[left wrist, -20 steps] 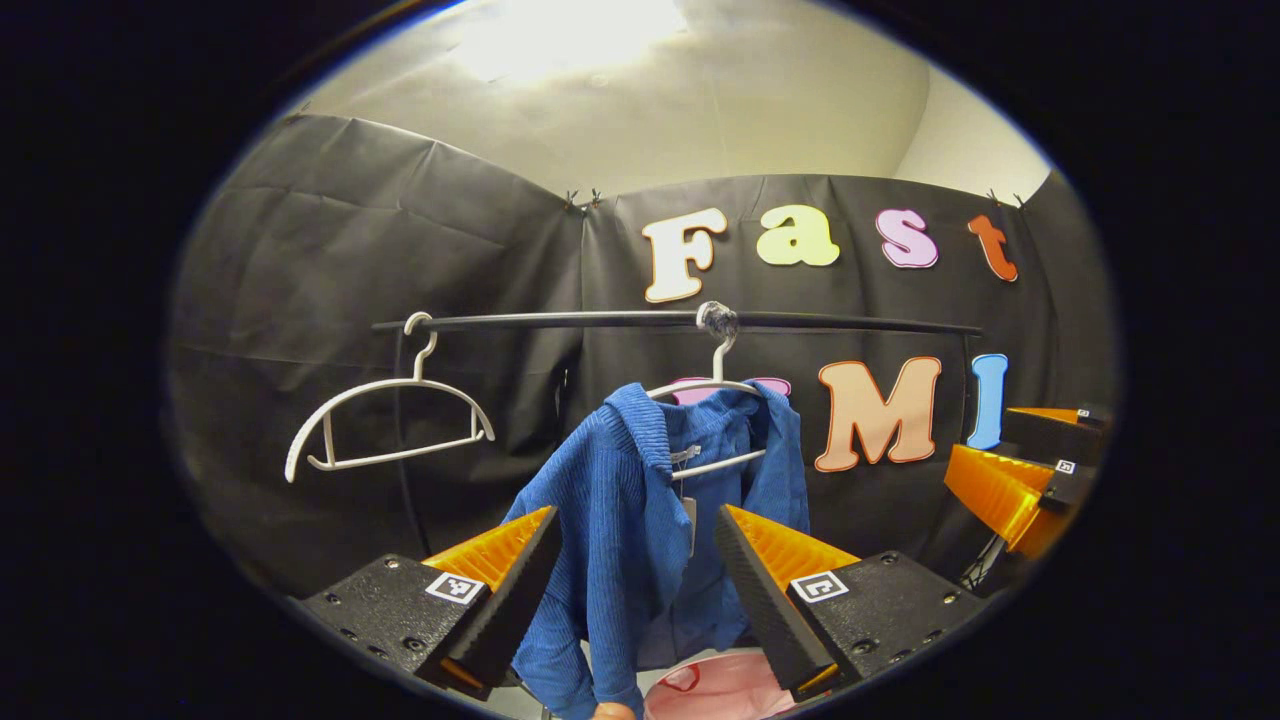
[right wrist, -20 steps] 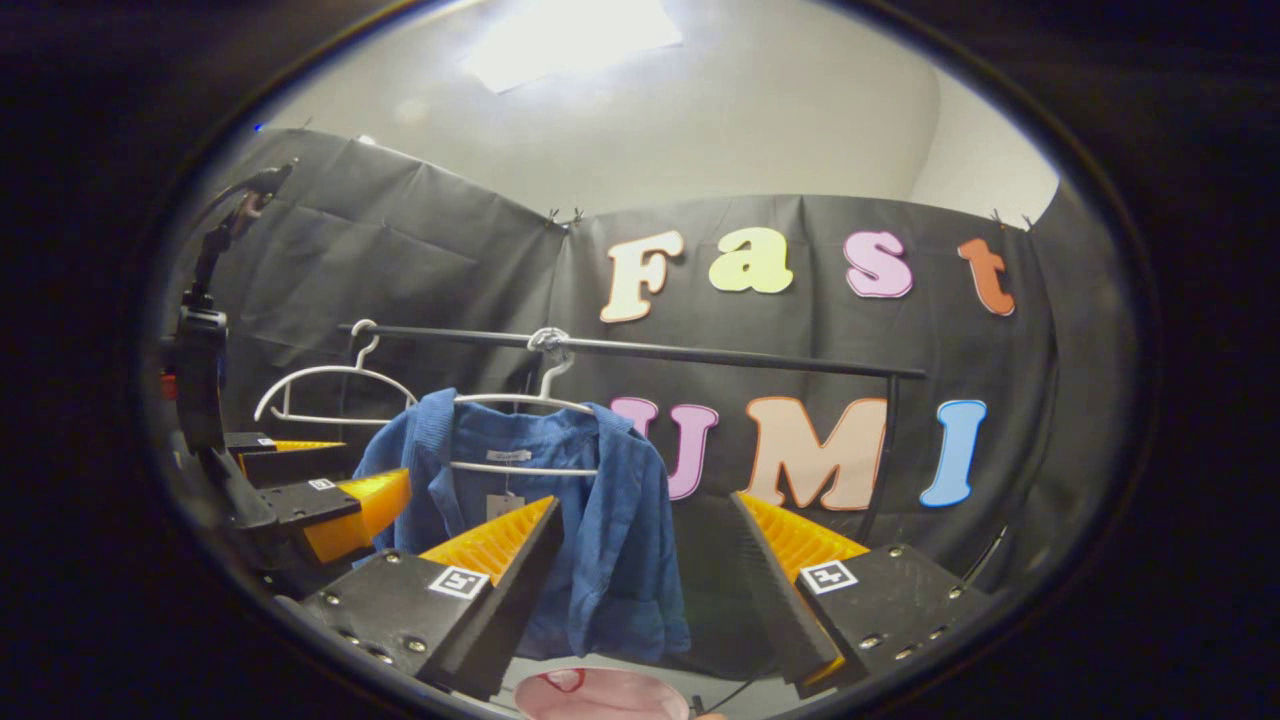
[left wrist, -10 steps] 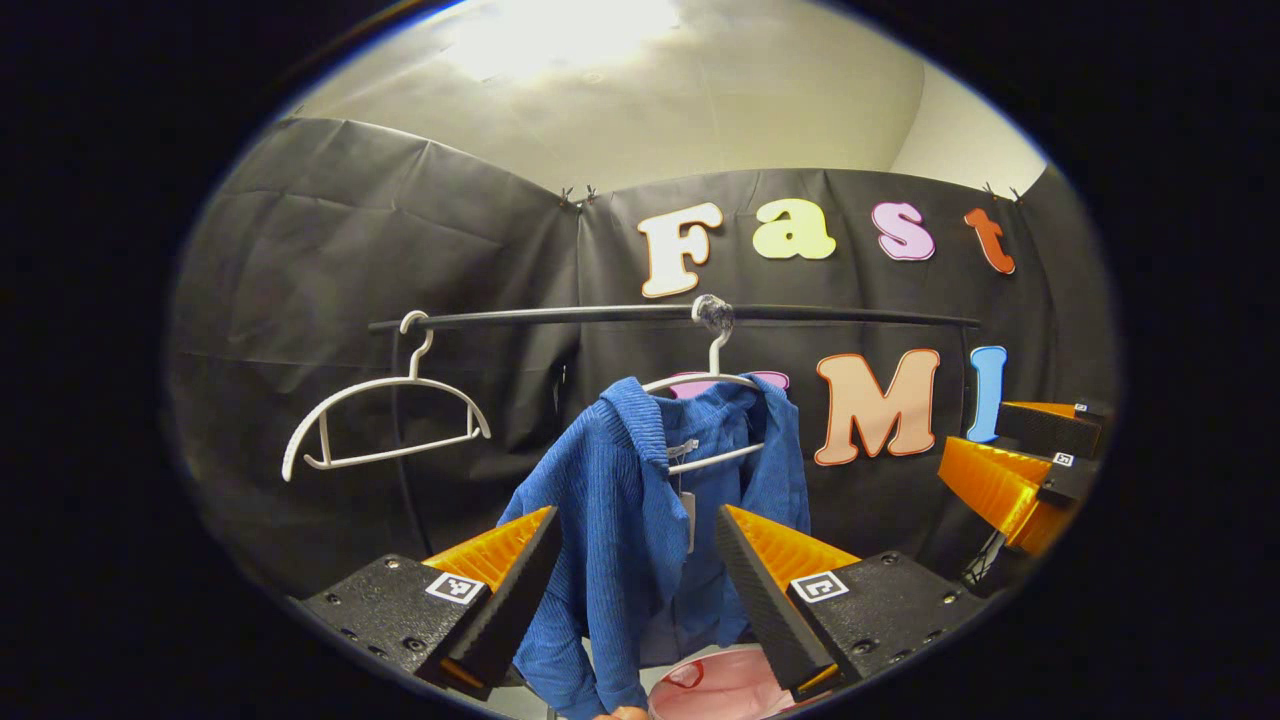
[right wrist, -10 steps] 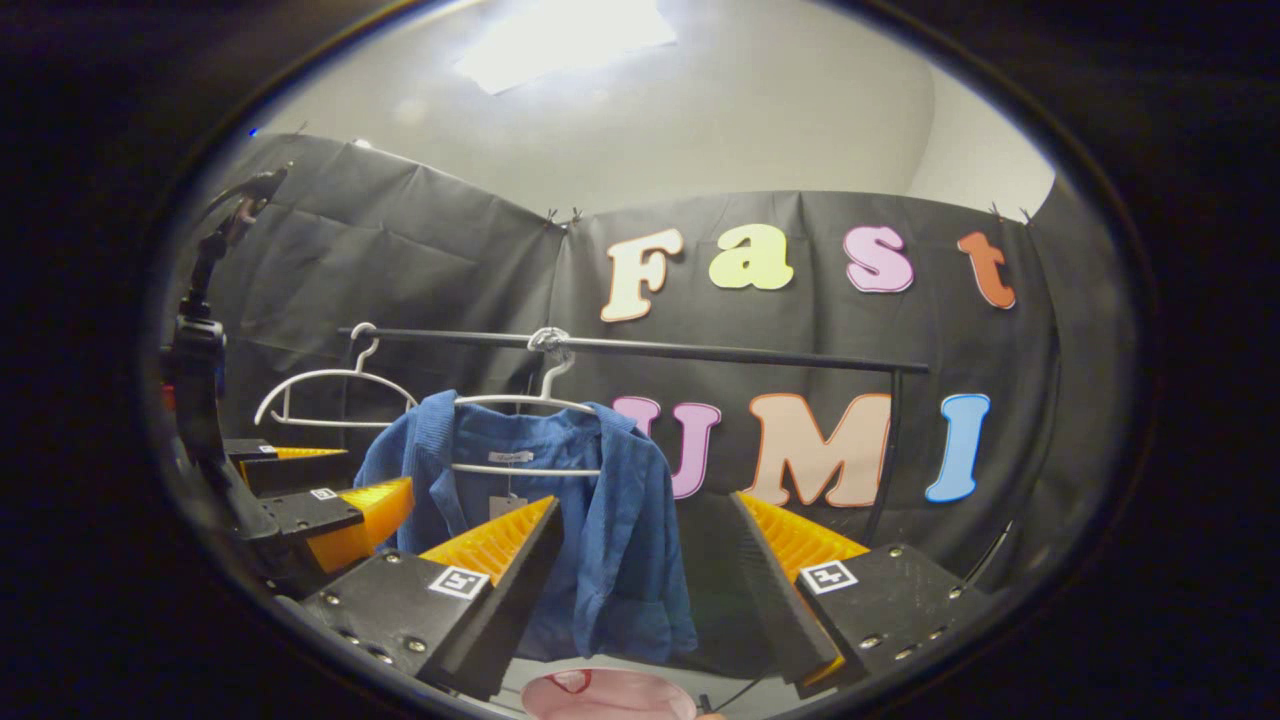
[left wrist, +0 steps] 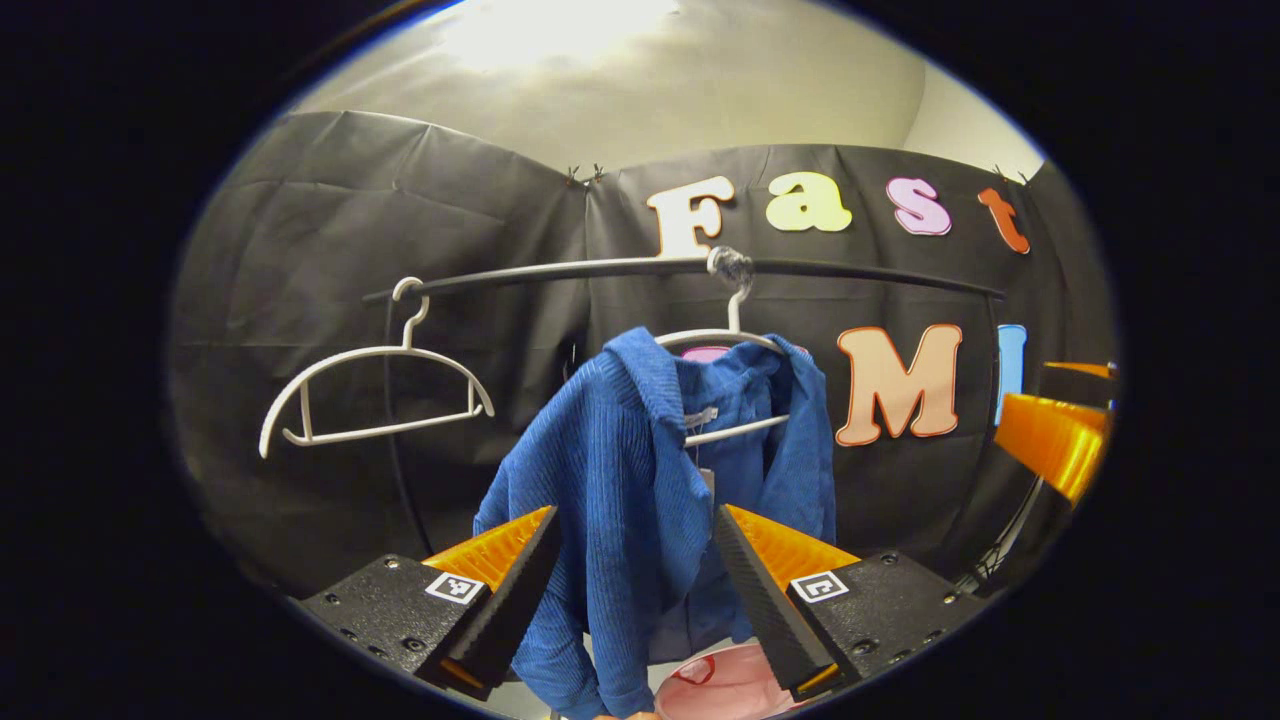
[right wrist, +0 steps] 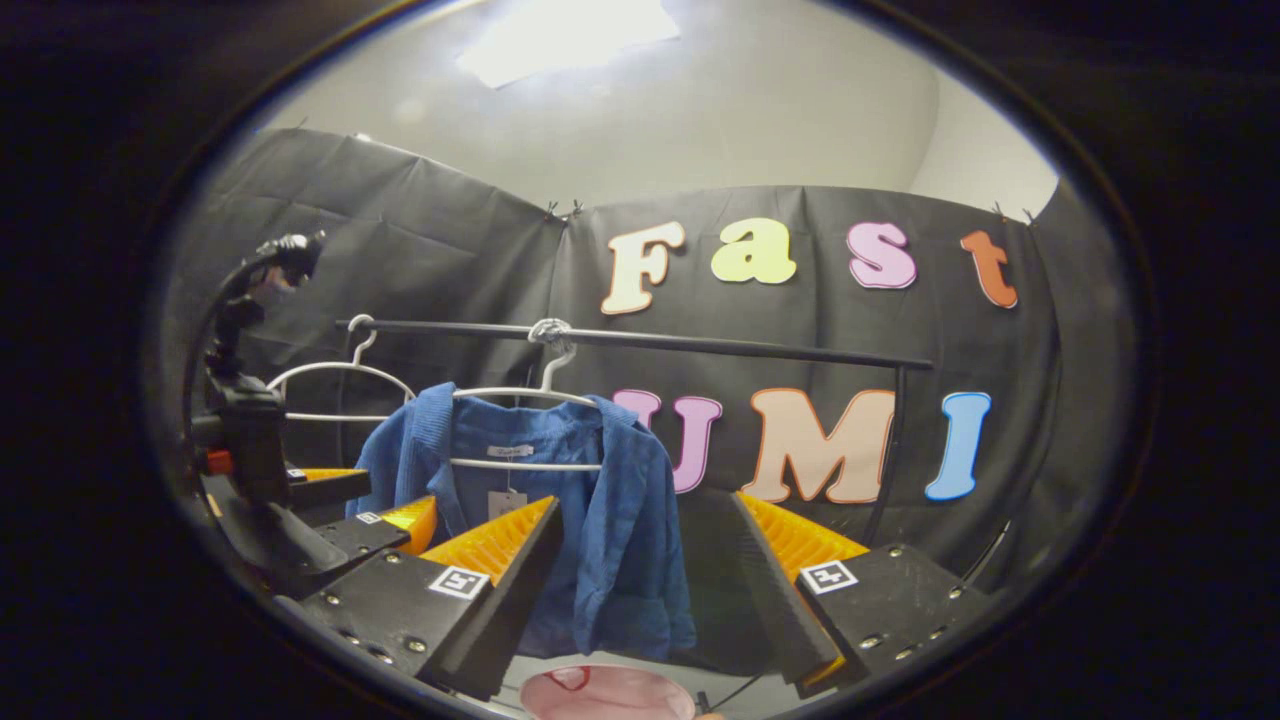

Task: Grasp the clothes on the hanger with both hands and then place them into the laundry hamper below.

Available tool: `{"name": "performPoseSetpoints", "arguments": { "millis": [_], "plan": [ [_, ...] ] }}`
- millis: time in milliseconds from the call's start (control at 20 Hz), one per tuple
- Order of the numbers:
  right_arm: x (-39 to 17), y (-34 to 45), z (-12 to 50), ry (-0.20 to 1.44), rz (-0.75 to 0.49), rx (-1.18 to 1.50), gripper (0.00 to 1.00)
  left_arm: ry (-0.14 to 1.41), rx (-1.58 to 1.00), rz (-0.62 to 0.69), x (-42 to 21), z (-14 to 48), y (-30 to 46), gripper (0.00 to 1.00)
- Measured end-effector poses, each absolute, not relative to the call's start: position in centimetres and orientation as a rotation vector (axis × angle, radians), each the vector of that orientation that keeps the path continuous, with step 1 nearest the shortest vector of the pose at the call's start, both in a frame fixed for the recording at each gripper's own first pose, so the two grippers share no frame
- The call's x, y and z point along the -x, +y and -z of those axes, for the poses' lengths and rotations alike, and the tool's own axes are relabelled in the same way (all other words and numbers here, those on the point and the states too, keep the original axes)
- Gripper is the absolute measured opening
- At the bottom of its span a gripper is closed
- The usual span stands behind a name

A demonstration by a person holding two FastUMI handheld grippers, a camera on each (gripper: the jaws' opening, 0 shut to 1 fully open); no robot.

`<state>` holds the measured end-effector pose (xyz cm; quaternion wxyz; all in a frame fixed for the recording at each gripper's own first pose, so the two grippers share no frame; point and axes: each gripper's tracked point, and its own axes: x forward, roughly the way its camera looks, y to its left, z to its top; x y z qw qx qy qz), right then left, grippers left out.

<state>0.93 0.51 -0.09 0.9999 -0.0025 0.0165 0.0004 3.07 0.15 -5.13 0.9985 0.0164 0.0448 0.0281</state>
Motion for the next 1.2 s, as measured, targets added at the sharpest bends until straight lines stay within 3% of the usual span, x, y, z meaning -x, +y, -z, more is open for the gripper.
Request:
{"name": "performPoseSetpoints", "arguments": {
  "millis": [400, 700, 1050, 1150, 1200],
  "plan": [
    [-2.2, 0.2, 0.7, 0.057, 0.005, 0.026, 0.95, 0.2, -0.056, -0.11, -5.1, 11.4, 1.3, 0.96],
    [-4.0, 0.7, 1.6, 0.073, -0.012, 0.037, 0.95, 0.223, -0.08, -0.152, -7.4, 13.0, 2.7, 0.92],
    [-6.3, 0.9, 2.7, 0.089, -0.032, 0.026, 0.98, 0.234, -0.06, -0.2, -8.4, 13.2, 4.9, 0.15],
    [-6.9, 1.2, 3.1, 0.097, -0.043, 0.031, 0.98, 0.241, -0.064, -0.186, -8.4, 13.2, 4.9, 0.03],
    [-7.1, 1.6, 3.4, 0.101, -0.051, 0.033, 0.98, 0.246, -0.065, -0.175, -8.3, 13.1, 4.9, 0.02]
  ]
}}
